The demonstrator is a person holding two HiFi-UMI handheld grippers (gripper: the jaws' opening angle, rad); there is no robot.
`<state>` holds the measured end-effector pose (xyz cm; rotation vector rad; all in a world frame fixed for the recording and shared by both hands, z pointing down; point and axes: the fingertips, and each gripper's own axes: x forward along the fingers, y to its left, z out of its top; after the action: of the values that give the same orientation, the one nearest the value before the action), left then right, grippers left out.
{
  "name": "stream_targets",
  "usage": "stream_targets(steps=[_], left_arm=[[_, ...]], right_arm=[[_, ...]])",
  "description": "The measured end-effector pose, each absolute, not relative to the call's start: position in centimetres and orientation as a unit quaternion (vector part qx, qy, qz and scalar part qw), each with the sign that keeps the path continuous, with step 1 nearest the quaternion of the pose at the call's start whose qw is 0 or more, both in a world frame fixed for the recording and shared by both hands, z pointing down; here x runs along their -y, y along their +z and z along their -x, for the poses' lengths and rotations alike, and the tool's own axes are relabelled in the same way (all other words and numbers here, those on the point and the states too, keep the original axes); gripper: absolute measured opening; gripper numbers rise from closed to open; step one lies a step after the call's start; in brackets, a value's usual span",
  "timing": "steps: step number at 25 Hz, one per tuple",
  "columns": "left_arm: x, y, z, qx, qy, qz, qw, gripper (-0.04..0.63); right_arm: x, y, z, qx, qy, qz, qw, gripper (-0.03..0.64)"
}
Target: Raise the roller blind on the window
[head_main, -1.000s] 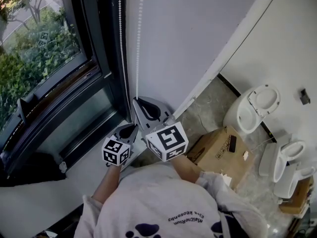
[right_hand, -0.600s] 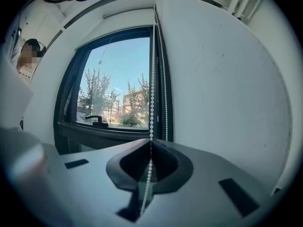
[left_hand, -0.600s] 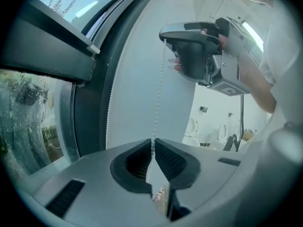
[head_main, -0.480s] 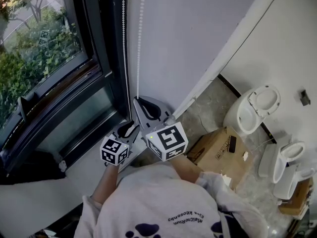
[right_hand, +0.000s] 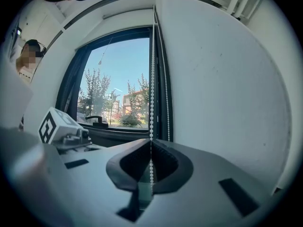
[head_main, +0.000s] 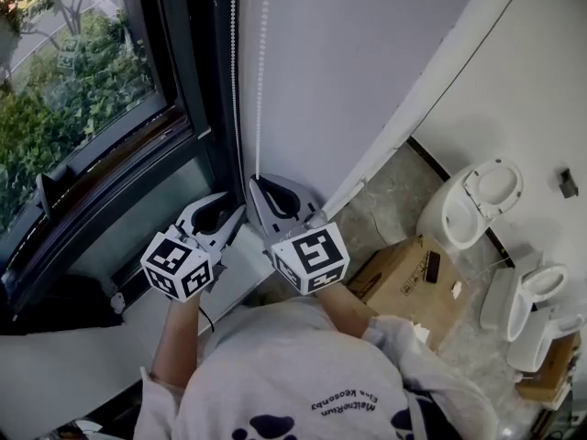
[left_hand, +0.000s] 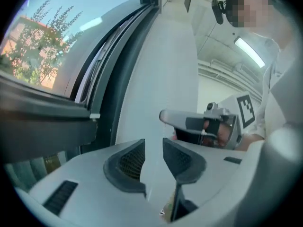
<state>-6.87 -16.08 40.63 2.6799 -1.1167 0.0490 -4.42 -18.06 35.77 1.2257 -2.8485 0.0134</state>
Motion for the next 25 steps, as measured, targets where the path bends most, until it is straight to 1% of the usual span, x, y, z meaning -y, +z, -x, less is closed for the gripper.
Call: stream_targets(steps=[5, 8, 10, 21, 23, 25], left_arm=[[16.1, 35.2, 7.3, 0.37, -0.011, -0.923, 0.101, 0.121], [16.1, 31.8, 7.1, 0.366, -0.036, -0.926, 0.086, 0.094], [16.3, 29.5, 6.7, 0.364, -0.045, -0.928, 0.066, 0.094], [18.0, 20.9, 3.5, 0.334, -0.025, -0.941, -0.04, 0.094], [18.3, 20.3, 3.2, 0.332, -0.025, -0.942, -0.044, 0.072], [18.4, 20.0, 3.0, 0.328, -0.025, -0.943, -0.044, 0.028]], right_arm=[[17.9, 35.8, 4.5, 0.919, 0.004, -0.395, 0.02, 0.01], [17.9, 35.8, 4.6, 0.919, 0.003, -0.395, 0.021, 0.01], [17.9, 35.8, 4.6, 0.919, 0.003, -0.395, 0.021, 0.011], [17.7, 35.8, 4.8, 0.918, 0.0, -0.396, 0.025, 0.01], [17.7, 35.7, 4.8, 0.918, -0.002, -0.395, 0.027, 0.01], [17.7, 35.7, 4.8, 0.918, -0.002, -0.396, 0.027, 0.01]])
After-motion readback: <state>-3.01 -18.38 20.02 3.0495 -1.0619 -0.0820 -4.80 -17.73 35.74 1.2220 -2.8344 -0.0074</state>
